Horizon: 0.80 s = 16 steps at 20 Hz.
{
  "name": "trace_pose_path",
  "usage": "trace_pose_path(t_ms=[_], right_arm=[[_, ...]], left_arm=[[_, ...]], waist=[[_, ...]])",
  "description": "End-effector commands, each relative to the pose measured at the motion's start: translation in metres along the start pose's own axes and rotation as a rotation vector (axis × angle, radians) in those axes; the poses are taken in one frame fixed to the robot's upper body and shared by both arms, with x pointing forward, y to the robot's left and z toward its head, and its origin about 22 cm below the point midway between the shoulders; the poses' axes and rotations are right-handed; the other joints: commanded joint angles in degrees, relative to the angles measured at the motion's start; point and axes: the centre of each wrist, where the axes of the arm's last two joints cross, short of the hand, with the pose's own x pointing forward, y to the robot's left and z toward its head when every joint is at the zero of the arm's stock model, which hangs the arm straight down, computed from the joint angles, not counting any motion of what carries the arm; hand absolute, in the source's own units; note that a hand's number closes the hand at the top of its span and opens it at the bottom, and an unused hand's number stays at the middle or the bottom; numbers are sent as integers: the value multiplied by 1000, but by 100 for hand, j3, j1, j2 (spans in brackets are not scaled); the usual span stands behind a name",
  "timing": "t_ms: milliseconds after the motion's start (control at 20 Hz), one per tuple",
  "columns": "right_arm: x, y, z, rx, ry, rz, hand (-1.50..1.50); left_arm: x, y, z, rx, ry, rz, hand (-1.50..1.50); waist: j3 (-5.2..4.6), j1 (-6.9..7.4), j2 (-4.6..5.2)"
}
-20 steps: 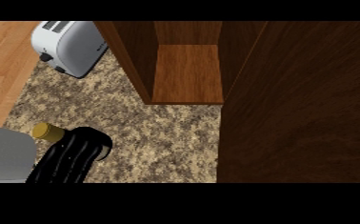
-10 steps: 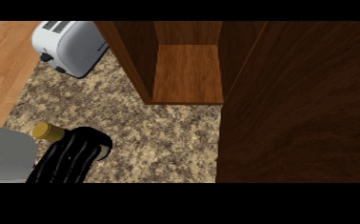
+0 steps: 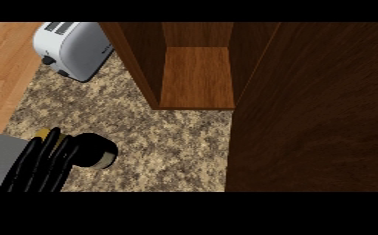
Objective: Pick up the wine, place it into the cabinet and close the cabinet
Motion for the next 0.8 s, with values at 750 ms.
trace_pose_path(t_ms=[750], right_arm=[[27,2,10,-1,-51,4,-150]], left_arm=[[30,67,-2,97,-61,18,-150]], waist=[[-4,-19,10]])
